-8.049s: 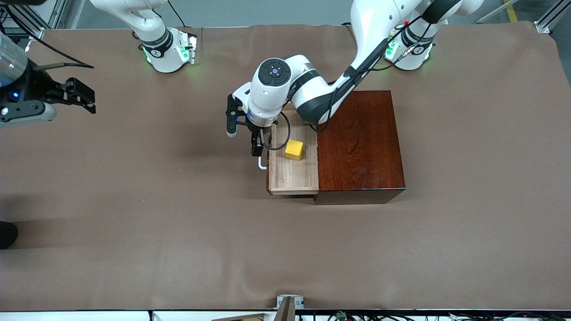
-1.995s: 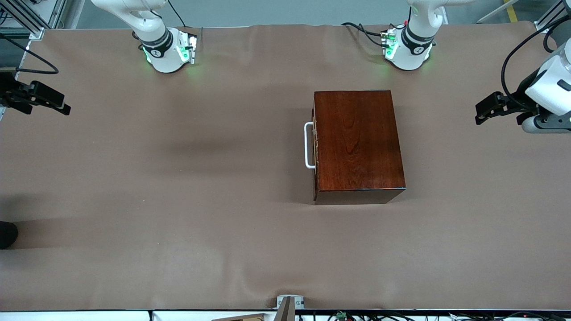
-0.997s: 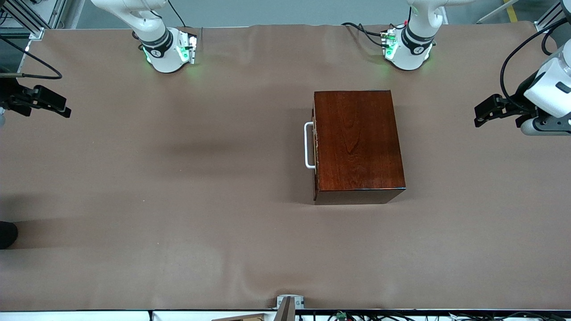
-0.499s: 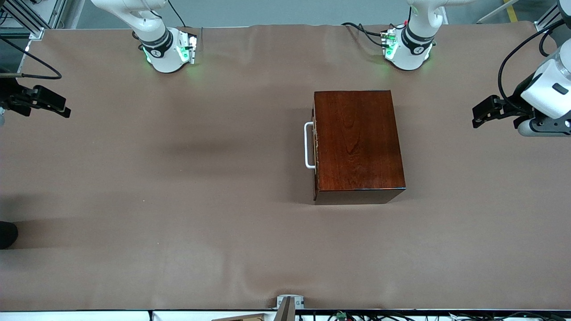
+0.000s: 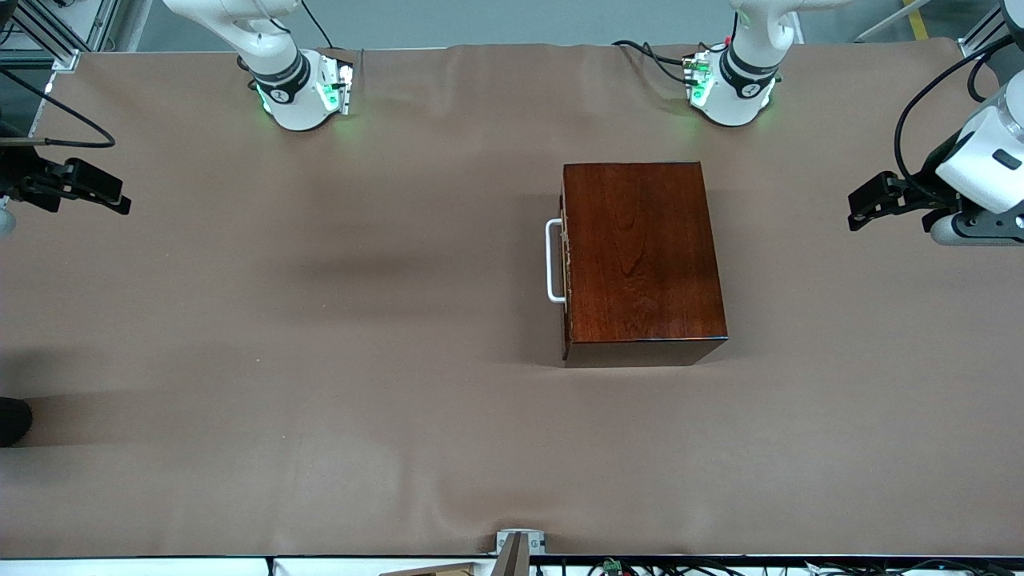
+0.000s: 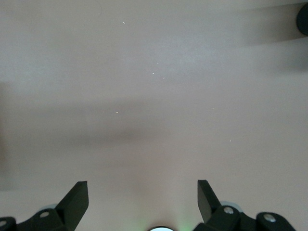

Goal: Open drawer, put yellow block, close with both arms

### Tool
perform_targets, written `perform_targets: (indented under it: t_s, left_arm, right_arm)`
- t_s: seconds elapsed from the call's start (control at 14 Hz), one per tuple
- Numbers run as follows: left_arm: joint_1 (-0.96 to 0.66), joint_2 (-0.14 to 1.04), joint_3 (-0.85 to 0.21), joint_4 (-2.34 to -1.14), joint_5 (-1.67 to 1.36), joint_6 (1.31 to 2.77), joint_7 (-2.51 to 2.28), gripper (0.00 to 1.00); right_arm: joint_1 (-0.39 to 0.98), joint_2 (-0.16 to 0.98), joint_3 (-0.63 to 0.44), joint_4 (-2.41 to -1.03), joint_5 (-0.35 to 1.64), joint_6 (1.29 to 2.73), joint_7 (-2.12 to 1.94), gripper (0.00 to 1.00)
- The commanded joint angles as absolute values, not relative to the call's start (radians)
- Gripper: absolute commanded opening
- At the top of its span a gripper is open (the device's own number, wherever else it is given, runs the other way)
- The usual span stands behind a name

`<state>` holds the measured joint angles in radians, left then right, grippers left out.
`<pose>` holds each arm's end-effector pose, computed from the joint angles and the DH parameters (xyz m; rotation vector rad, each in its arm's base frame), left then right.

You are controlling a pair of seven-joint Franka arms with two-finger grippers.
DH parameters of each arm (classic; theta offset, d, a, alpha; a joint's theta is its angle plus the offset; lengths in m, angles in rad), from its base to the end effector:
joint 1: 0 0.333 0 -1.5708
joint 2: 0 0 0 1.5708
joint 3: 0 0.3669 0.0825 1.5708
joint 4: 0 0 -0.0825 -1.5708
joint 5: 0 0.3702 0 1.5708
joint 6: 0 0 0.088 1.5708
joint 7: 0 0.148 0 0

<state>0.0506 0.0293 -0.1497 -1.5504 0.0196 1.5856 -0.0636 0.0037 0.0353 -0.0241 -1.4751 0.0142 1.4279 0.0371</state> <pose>0.5506 -0.0505 0.6292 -3.1264 0.0557 -0.0116 0.5354 -0.0084 0.6467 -3.1251 0.0876 0.1292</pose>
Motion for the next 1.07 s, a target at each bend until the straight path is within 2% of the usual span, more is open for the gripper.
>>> perform_targets:
  t_s: [0.0,1.0]
  left_arm:
    - [0.06,0.021,-0.153,-1.552,0.0,1.597,-0.066,1.0]
    - [0.058,0.02,-0.155,-1.549,0.009,1.601,-0.068,1.0]
  right_arm:
    - [0.005,0.037,-0.023,-1.465,0.009,1.417,0.037,1.0]
    - [0.035,0.023,-0.015,-1.427,-0.011,1.425,0.043,1.0]
